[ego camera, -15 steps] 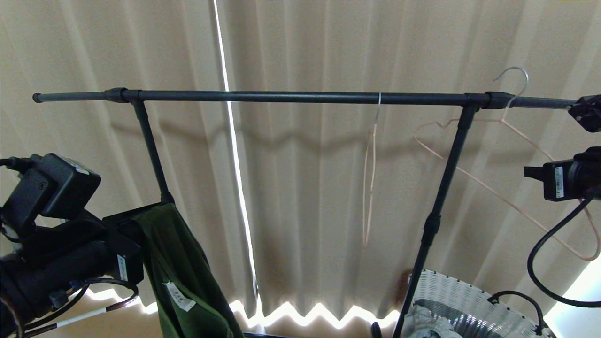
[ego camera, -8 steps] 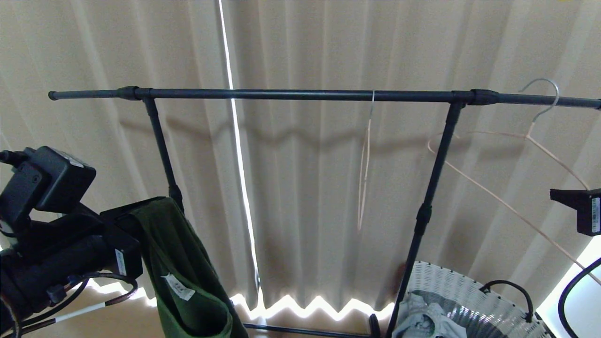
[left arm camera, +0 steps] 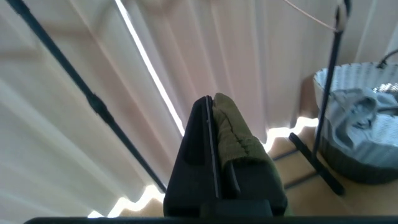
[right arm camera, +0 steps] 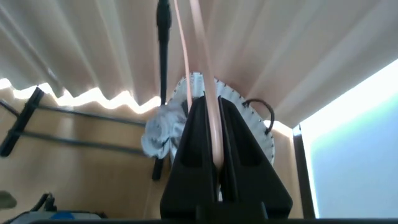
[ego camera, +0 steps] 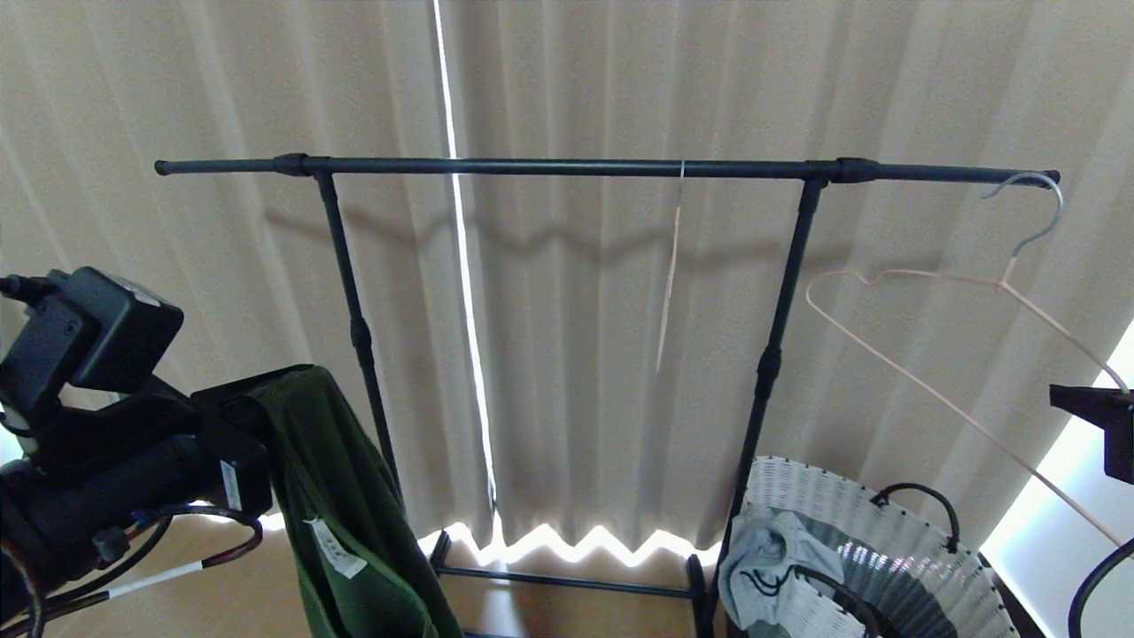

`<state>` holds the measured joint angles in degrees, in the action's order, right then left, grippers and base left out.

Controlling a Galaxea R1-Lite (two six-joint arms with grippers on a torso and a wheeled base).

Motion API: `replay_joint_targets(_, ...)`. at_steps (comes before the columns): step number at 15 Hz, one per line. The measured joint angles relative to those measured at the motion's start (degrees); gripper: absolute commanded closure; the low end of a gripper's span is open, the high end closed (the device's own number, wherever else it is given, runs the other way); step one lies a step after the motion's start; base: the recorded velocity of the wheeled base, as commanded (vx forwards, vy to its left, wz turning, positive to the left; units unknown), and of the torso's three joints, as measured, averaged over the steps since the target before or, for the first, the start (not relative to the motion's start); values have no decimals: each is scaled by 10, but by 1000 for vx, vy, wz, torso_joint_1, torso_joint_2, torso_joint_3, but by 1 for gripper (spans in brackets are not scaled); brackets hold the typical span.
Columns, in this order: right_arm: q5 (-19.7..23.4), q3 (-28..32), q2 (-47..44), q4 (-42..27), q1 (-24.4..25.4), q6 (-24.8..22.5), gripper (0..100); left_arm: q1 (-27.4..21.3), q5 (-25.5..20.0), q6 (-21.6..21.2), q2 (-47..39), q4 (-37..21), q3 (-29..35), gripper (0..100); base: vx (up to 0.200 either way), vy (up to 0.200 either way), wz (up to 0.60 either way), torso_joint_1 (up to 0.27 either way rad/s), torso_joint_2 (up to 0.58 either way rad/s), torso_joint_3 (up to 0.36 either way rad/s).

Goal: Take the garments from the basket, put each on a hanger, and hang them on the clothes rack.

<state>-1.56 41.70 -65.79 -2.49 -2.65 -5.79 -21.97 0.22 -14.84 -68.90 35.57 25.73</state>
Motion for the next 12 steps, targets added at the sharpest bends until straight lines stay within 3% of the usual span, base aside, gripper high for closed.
replay_joint_targets(7, 13, -27, 33, 13, 14, 4, 100, 4, 0, 8, -5, 0, -2, 100, 0, 0, 0, 0, 0, 0)
replay_joint_targets(12, 27, -50, 47, 65, 32, 4, 100, 17, 0, 7, -5, 0, -1, 100, 0, 200, 0, 2, 2, 2)
